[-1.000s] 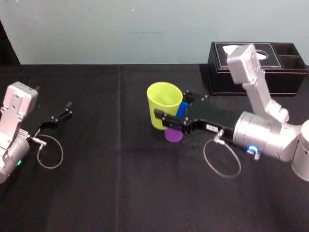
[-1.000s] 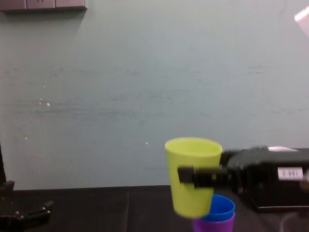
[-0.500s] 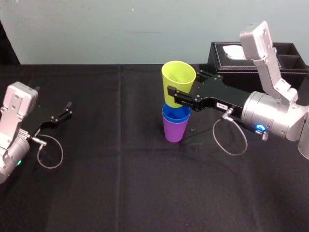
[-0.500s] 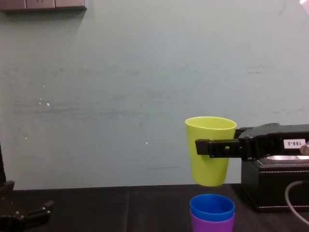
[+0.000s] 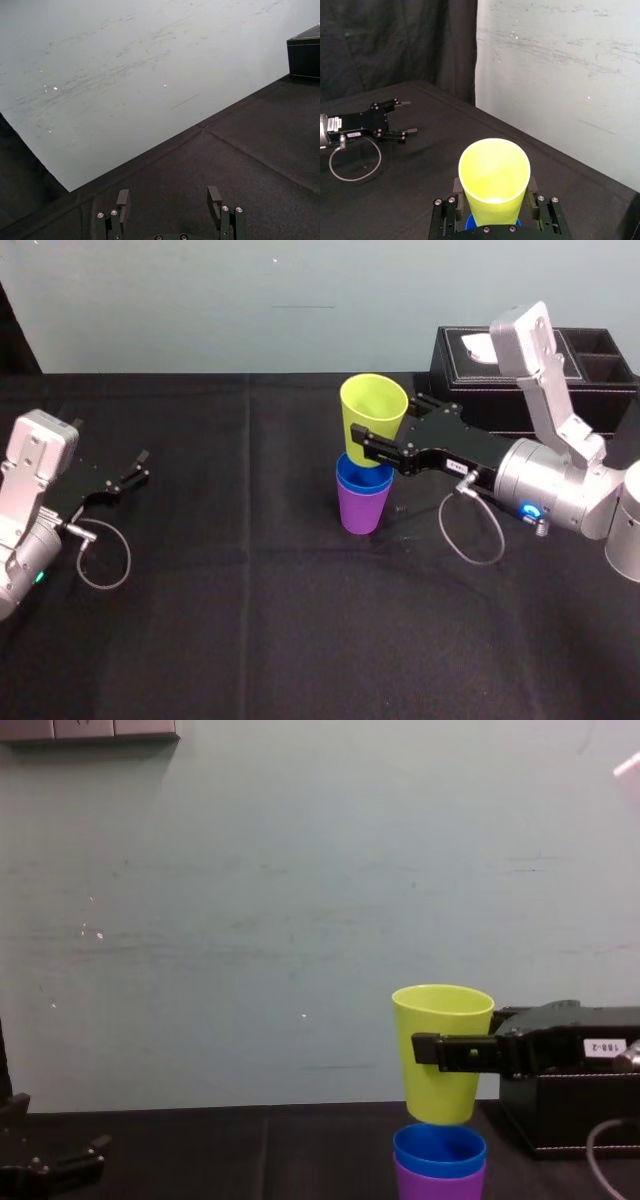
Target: Stack the three plastic cups sequentially using one hand.
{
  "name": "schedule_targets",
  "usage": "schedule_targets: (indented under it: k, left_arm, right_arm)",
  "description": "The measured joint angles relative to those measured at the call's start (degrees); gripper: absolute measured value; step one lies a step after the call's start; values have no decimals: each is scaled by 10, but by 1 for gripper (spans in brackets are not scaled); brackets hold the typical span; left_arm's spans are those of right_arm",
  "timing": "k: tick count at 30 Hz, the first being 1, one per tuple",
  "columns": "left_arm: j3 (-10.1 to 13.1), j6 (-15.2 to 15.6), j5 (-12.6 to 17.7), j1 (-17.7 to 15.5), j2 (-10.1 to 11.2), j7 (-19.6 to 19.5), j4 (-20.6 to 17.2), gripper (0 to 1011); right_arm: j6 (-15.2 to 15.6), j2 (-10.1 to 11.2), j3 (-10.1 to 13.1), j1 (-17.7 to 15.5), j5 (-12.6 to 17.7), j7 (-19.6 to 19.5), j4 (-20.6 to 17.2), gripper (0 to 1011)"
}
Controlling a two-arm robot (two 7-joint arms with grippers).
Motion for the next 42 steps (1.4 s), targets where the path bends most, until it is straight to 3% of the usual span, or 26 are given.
schedule_targets:
  k: [24,42]
  left_arm:
    - [0,0,0,0,0,0,0,1011]
    - [0,0,0,0,0,0,0,1011]
  right_arm:
    - [-24,-19,-7,1,-16,14,54,723]
    - [-30,-28,-11,-1,-31,16,72,723]
